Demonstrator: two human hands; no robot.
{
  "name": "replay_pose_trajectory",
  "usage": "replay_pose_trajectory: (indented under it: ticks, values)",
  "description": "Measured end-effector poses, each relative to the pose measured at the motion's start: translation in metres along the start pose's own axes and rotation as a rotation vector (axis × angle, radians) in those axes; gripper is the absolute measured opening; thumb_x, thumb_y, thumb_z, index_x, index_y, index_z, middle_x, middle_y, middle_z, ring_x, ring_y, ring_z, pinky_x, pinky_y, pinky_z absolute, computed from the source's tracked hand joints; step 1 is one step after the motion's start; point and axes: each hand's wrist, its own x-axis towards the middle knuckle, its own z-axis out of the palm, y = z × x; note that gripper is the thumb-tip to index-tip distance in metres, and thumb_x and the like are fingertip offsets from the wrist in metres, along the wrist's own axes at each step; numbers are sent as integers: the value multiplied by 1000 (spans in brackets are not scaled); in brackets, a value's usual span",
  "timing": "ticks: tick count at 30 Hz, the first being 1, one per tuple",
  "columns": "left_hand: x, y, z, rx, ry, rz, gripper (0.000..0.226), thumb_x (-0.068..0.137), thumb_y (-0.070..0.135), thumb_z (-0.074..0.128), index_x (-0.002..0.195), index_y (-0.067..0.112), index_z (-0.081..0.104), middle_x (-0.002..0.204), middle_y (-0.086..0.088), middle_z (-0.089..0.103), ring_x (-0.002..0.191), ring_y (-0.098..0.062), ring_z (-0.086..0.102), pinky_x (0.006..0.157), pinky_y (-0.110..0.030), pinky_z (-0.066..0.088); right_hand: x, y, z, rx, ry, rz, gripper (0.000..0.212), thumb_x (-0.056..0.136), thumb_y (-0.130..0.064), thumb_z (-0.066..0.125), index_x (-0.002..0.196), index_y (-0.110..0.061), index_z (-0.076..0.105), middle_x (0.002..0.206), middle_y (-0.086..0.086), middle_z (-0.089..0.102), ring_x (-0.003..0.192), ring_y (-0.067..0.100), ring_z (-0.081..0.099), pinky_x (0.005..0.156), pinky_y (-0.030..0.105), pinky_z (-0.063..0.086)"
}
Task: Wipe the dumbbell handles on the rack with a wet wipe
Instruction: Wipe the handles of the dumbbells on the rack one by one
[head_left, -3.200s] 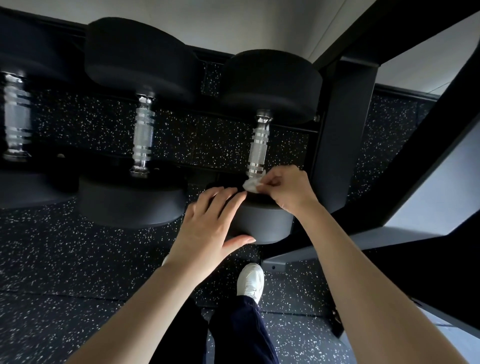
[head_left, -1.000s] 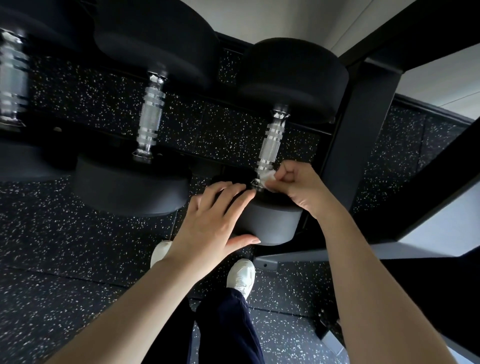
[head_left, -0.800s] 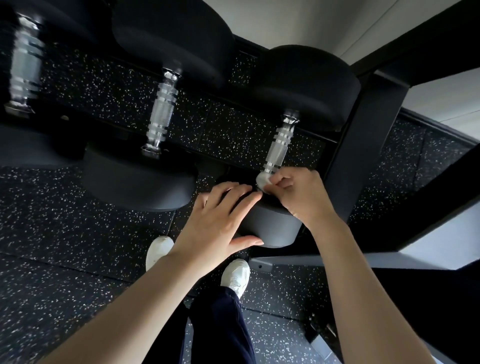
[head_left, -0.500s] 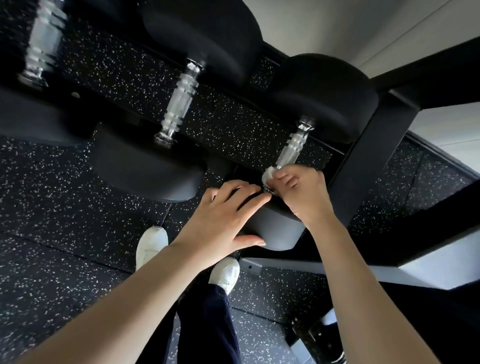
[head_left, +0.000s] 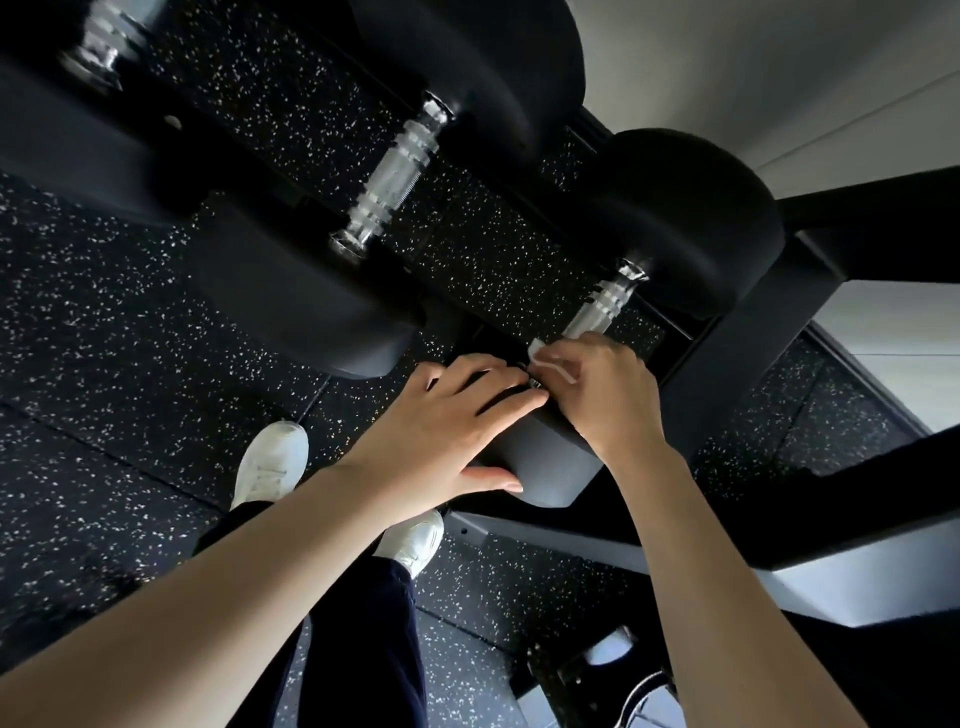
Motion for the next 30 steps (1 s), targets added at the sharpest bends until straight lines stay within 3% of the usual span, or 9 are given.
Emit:
replay_pose_trajectory:
  ticks: [7,15,20,30]
  values:
    - [-1,1,2,-11,42,-8,74,74,62,56,135,20,47,135,0,52,125,-23,44,84,-40,43,8,-9,-3,-170,-72,-7,21,91,-41,54,109,-33,60,97,8,69,94,33,63,70,33,45]
    - [-1,2,0,-20,51,-19,76,72,62,63,134,22,48,134,1,52,124,-21,44,84,-40,45,19,-16,1,-288,-6,26,21,95,-31,47,109,-20,58,95,14,68,89,37,62,63,32,36]
    - [-1,2,2,-17,52,-21,78,72,63,66,135,23,47,135,2,52,124,-20,43,85,-38,44,36,-12,-12,-279,127,85,19,94,-25,50,107,-16,61,95,14,69,90,36,65,63,30,36]
    - [-2,2,2,-15,46,-10,76,74,64,61,137,23,46,135,2,51,125,-20,44,86,-38,44,53,2,-27,-227,327,151,24,95,-35,49,110,-22,63,92,14,70,85,38,64,61,31,36]
